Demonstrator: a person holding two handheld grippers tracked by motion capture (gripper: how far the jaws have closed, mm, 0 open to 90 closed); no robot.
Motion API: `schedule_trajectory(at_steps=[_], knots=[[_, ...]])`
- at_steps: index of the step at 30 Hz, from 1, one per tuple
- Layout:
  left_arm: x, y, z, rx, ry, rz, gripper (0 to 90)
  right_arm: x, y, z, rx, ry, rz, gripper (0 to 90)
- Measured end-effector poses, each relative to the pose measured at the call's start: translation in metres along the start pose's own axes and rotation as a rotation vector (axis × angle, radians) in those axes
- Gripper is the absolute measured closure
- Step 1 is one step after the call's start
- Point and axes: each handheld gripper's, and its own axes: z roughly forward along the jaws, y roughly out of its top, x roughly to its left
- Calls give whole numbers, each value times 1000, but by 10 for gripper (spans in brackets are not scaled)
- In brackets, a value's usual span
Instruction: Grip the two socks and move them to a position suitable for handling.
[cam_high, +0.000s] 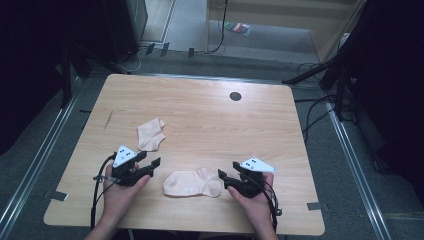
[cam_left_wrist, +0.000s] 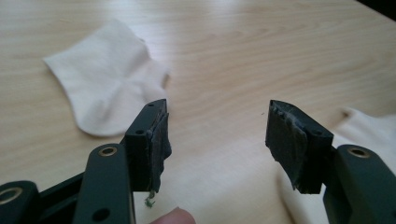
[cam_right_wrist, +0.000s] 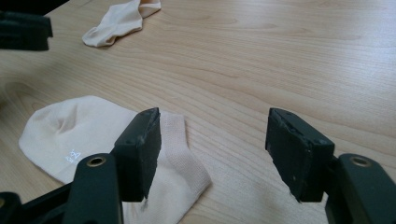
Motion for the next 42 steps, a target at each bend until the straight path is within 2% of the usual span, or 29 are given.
schedule_trajectory(at_steps=[1, 4, 6, 8, 9, 12, 14, 17, 22, 26, 30, 33, 34, 35, 36, 37, 38, 39, 41, 42], knots=[[0, 0, 0, 0, 0, 0, 399, 0, 0, 0, 0, 0, 0, 366], [20, 15, 15, 9, 38, -20, 395, -2, 0, 0, 4, -2, 11, 367], [23, 17, 19, 7, 46, -31, 395, -2, 0, 0, 3, -2, 8, 367], [33, 23, 29, 7, 87, -23, 394, -4, 0, 0, 4, -3, 12, 367], [33, 23, 29, 7, 87, -23, 393, -4, 0, 0, 4, -3, 12, 367], [44, 29, 39, 12, 127, -14, 388, -4, -1, 1, 7, 0, 14, 372], [52, 34, 46, 22, 138, -20, 386, -4, -1, 1, 11, 0, 17, 370], [58, 38, 51, 18, 135, -29, 382, -4, -1, 2, 12, 2, 13, 370], [67, 44, 62, 33, 128, -18, 359, -3, -2, 3, 21, 10, 9, 367], [72, 42, 76, 103, 145, 7, 348, -1, -3, 6, 34, 17, 4, 362], [73, 38, 83, 141, 151, -11, 368, 0, -3, 8, 41, 18, -6, 361], [72, 36, 86, 145, 161, -16, 434, 0, -4, 8, 44, 18, -5, 361], [71, 36, 86, 148, 171, -9, 488, 0, -4, 9, 48, 17, -5, 361], [71, 37, 86, 145, 178, -11, 488, 0, -4, 9, 48, 17, -5, 361], [71, 37, 87, 141, 189, -11, 614, 1, -4, 10, 50, 17, -5, 361], [71, 37, 87, 141, 189, -11, 700, 1, -4, 10, 50, 17, -5, 361], [71, 37, 87, 141, 188, -10, 700, 1, -4, 10, 53, 18, -3, 361], [70, 38, 87, 149, 188, -7, 817, 1, -4, 10, 55, 18, -6, 361], [66, 40, 85, 143, 179, 3, 872, 1, -4, 10, 57, 17, -8, 361], [60, 44, 80, 125, 158, 14, 881, 1, -4, 10, 55, 16, -3, 361]])
